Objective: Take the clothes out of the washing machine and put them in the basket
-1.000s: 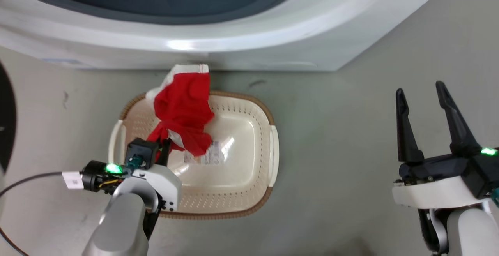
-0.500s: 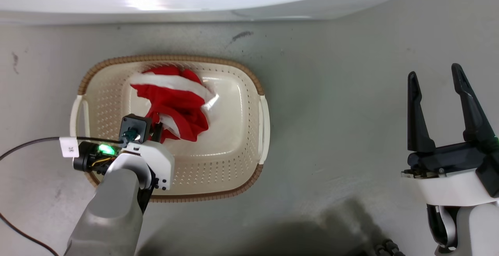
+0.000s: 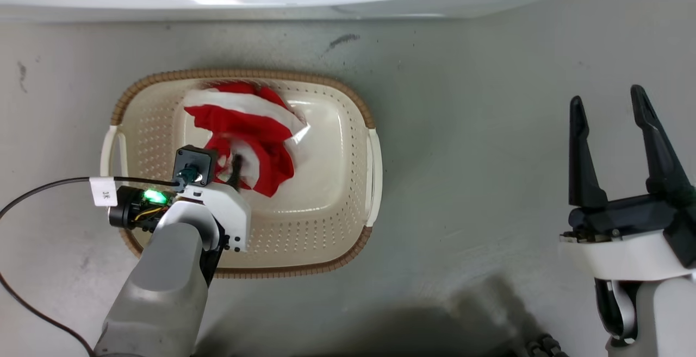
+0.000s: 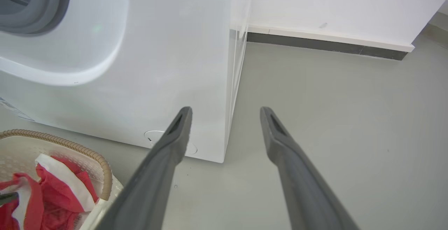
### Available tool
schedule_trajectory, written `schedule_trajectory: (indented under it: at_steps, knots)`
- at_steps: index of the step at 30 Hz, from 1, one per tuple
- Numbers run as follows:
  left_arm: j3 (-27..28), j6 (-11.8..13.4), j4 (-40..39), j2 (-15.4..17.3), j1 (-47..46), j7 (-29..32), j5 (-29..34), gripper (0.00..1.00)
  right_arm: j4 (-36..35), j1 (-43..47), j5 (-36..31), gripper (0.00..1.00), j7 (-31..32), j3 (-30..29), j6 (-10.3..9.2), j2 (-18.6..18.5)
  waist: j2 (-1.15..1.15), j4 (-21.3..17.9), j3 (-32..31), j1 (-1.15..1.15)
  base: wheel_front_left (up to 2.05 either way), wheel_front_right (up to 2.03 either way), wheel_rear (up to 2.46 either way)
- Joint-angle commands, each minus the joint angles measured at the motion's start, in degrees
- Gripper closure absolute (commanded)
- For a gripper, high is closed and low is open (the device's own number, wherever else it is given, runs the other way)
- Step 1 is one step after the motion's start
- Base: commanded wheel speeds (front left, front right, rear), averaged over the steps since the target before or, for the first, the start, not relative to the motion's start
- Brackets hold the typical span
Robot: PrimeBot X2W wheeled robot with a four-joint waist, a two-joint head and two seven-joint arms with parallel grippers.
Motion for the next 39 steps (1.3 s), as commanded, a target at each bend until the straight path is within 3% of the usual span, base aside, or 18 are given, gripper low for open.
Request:
schedule_trajectory:
  at_steps: [1,24,32,39]
  knots:
    - [-0.08,0.33,-0.92,0.22,0.83,-0.16,0.03,0.0,0.39,-1.22,0.55,0.0,-0.11,0.21,-0.06,0.04,0.0,0.09,-1.55,-0.01,0.0,0.0,0.0]
    - [2.86,-2.16,-28.17,0.02,22.51,-0.16,-1.98,0.0,10.33,2.94,3.86,0.0,-0.11,-0.47,-0.05,0.04,0.0,1.53,-27.28,-0.01,0.0,0.0,0.0]
    - [2.33,-2.54,-35.21,1.33,24.22,-0.16,-1.22,0.0,10.58,3.87,4.64,0.0,-0.11,0.51,-0.05,0.04,0.0,-0.07,-29.35,-0.01,0.0,0.0,0.0]
    - [-3.07,-2.66,-33.1,6.17,16.28,0.22,-4.51,0.0,10.0,3.73,6.07,0.0,-0.11,0.79,-0.05,0.06,0.0,-3.69,-26.0,-0.01,0.0,0.0,0.0]
